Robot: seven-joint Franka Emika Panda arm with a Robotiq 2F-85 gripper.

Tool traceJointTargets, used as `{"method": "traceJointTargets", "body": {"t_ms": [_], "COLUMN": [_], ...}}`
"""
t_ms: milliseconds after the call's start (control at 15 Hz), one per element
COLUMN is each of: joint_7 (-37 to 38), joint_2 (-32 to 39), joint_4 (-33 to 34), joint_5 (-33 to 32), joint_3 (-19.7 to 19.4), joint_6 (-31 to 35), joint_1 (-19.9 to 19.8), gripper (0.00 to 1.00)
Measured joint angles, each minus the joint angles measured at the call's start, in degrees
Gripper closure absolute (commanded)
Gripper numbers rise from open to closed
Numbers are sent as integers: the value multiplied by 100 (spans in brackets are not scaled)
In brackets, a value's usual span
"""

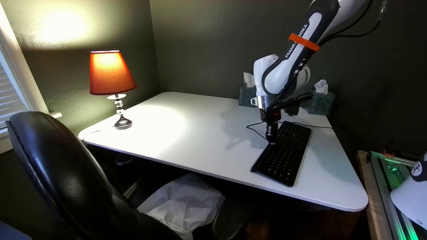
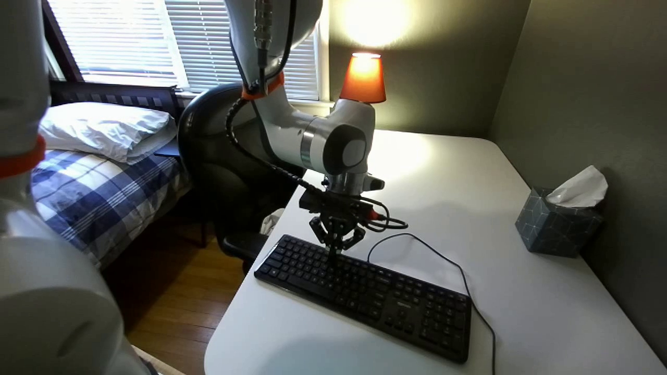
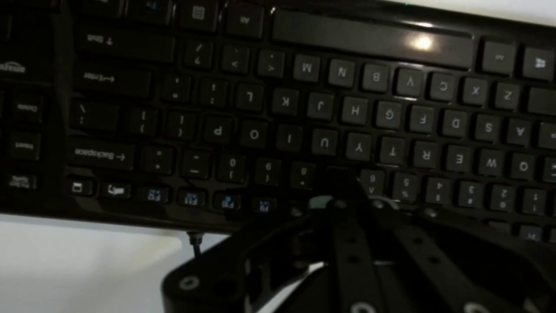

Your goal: Press the keyboard

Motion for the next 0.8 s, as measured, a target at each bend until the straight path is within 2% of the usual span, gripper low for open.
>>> {"method": "traceJointTargets", "body": {"t_ms": [800], "joint_7": [34], "joint_2": [51], "joint_4": [96], "joint_5": [146], "joint_3": [10], "joint_6": [-144], "joint_1": [-43], "gripper": [100]}}
